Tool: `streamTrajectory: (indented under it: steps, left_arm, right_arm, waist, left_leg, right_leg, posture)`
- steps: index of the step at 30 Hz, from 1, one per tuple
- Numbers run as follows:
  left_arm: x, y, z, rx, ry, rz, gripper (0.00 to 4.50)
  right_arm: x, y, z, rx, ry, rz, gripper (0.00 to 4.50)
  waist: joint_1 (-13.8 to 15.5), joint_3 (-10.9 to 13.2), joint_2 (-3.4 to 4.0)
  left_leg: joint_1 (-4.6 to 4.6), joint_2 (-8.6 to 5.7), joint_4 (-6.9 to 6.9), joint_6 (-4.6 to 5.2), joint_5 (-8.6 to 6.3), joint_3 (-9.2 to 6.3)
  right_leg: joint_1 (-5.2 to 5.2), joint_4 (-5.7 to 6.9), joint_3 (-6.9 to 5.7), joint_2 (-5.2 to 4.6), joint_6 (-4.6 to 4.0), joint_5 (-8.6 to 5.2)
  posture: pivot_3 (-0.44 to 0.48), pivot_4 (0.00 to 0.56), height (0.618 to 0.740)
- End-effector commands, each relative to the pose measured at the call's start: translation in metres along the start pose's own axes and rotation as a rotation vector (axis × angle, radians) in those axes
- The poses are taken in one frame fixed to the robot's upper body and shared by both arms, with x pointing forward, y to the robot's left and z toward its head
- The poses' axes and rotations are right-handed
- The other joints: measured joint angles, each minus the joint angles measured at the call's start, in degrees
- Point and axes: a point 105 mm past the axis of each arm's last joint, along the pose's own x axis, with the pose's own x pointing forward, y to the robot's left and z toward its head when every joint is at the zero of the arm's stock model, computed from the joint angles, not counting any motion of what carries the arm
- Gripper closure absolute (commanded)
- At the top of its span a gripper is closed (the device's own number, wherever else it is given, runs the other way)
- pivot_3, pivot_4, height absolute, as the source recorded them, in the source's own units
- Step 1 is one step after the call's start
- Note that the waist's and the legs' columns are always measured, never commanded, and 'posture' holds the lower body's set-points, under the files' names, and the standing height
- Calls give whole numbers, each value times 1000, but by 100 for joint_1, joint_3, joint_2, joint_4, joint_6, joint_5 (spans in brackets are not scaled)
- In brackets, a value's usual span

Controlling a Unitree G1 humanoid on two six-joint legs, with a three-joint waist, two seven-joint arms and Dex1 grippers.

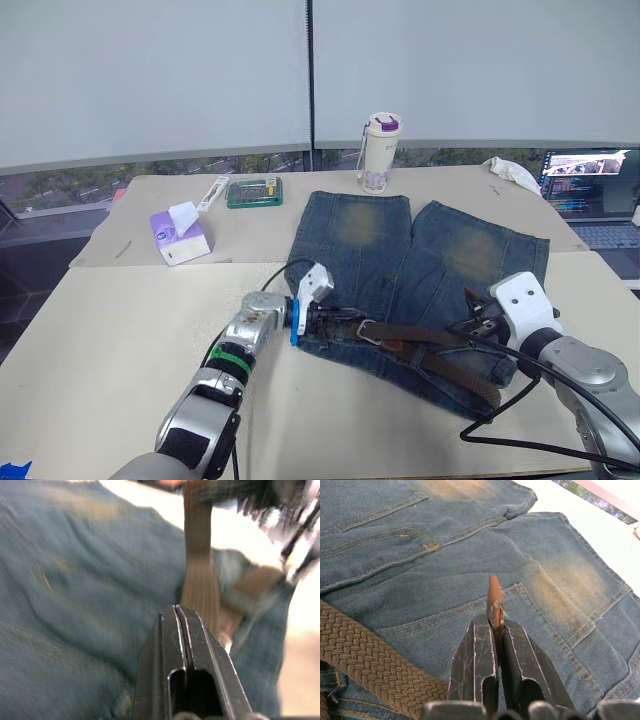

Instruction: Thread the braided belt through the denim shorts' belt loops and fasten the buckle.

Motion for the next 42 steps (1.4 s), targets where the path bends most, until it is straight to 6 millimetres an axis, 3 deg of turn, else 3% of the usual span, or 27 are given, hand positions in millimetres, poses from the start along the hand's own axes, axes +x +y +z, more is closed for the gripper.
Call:
streamTrajectory:
  steps: [1, 5, 6, 10, 14, 20, 25, 28, 39, 42]
  left_arm:
    - [6, -3, -9, 56, 59, -15, 4497]
    - [8, -8, -25, 112, 144, -34, 4497]
    - [8, -6, -20, 113, 109, -23, 4497]
    - [6, 6, 27, 133, -143, 78, 4497]
    - [2, 0, 76, 211, -320, 84, 4497]
    - [-2, -11, 113, 231, -476, 146, 2621]
    - [6, -28, 121, 298, -523, 197, 970]
    - [11, -21, 121, 332, -511, 332, 12]
    - [35, -19, 116, 421, -455, 453, 12]
    - [37, -13, 109, 446, -422, 504, 844]
  right_arm:
    - [-2, -3, 11, -23, -35, -22, 4500]
    - [-2, -2, 10, -12, -36, -19, 4500]
    - [-3, -1, 12, 19, -50, -17, 4500]
    - [-4, 4, 33, 261, -171, -3, 4500]
    - [1, 17, 67, 624, -345, 63, 4500]
    - [12, 24, 101, 970, -472, 90, 4500]
    - [19, 23, 113, 1190, -501, 75, 4500]
    - [22, 26, 118, 1225, -495, 85, 4500]
    - [23, 41, 126, 1235, -469, 131, 4500]
    - [23, 43, 126, 1236, -466, 131, 4500]
  waist:
    - [5, 0, 1]
    - [10, -2, 3]
    - [12, -3, 3]
    - [1, -1, 1]
    - [-28, 3, 3]
    - [-18, -20, 43]
    - [-17, -23, 49]
    - [-17, -23, 50]
    - [-92, -23, 50]
    - [-95, -23, 50]
  left_leg:
    - [1, 0, 0, 0, 0, 0]
    - [3, 0, 0, 0, 0, 0]
    - [4, -1, 0, 0, 0, 0]
    - [3, 2, 1, 0, 0, -1]
    - [-3, 9, -1, 0, 0, -2]
    - [-2, 13, -8, -2, 0, -7]
    - [2, 6, -8, -5, 2, -8]
    - [1, 3, -8, -6, 3, -8]
    - [2, 3, -12, -5, 4, -4]
    - [2, 2, -12, -5, 4, -3]
  right_leg:
    - [2, 0, 0, -1, 0, 0]
    - [5, -1, 0, -2, 0, 0]
    - [6, -1, 0, -2, 0, 0]
    - [5, 1, 1, -1, 0, 0]
    - [-9, 9, 8, 1, -6, 4]
    - [-14, 19, 11, -4, -9, 6]
    - [-15, 20, 11, -4, -9, 6]
    - [-14, 19, 10, -5, -10, 6]
    - [-13, 19, 6, 2, -9, 6]
    - [-12, 17, 4, 3, -9, 6]
  posture:
    - [0, 150, 740]
    - [0, 150, 740]
    - [0, 150, 740]
    - [0, 150, 740]
    - [0, 150, 740]
    - [0, 150, 740]
    - [0, 150, 740]
    - [0, 150, 740]
    - [0, 150, 740]
    - [0, 150, 740]
